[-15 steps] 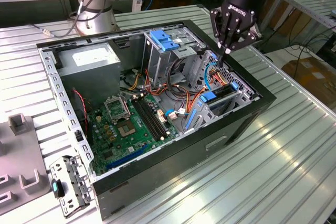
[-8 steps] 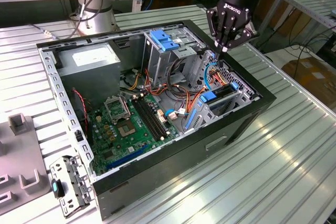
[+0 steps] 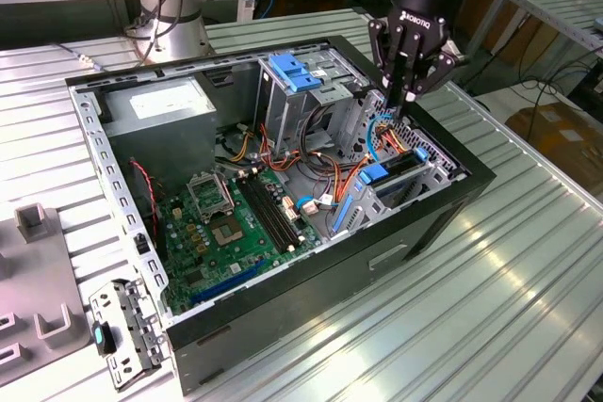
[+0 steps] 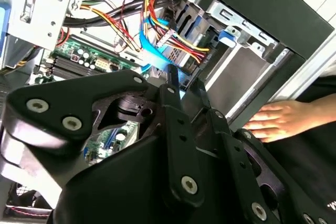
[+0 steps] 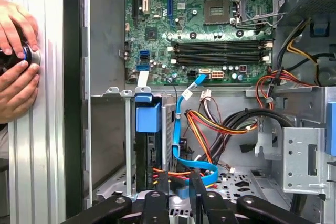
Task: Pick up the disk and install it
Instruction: 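Insert the second disk wire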
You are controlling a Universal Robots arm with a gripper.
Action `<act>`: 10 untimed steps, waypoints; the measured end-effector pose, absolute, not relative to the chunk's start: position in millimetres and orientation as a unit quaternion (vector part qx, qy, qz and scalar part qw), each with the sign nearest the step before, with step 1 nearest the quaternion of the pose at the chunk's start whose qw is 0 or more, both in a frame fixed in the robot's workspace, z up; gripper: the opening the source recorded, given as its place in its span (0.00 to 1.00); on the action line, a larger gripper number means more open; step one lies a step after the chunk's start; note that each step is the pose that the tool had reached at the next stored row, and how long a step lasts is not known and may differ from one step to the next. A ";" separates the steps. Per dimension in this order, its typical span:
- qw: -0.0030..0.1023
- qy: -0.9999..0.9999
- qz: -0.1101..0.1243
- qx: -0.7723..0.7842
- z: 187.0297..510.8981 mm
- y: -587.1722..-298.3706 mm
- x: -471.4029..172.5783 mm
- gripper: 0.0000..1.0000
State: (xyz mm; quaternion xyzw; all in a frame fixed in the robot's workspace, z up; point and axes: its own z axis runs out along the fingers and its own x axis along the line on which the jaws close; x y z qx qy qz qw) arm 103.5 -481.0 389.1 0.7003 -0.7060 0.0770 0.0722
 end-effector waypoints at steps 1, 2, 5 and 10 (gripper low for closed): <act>0.073 -0.706 0.078 0.700 389.3 -480.8 103.6 0.30; 0.075 -0.706 0.079 0.700 389.3 -480.1 103.8 0.30; 0.081 -0.707 0.079 0.698 388.8 -476.9 107.5 0.30; 0.089 -0.721 0.072 0.683 384.2 -475.5 109.5 0.30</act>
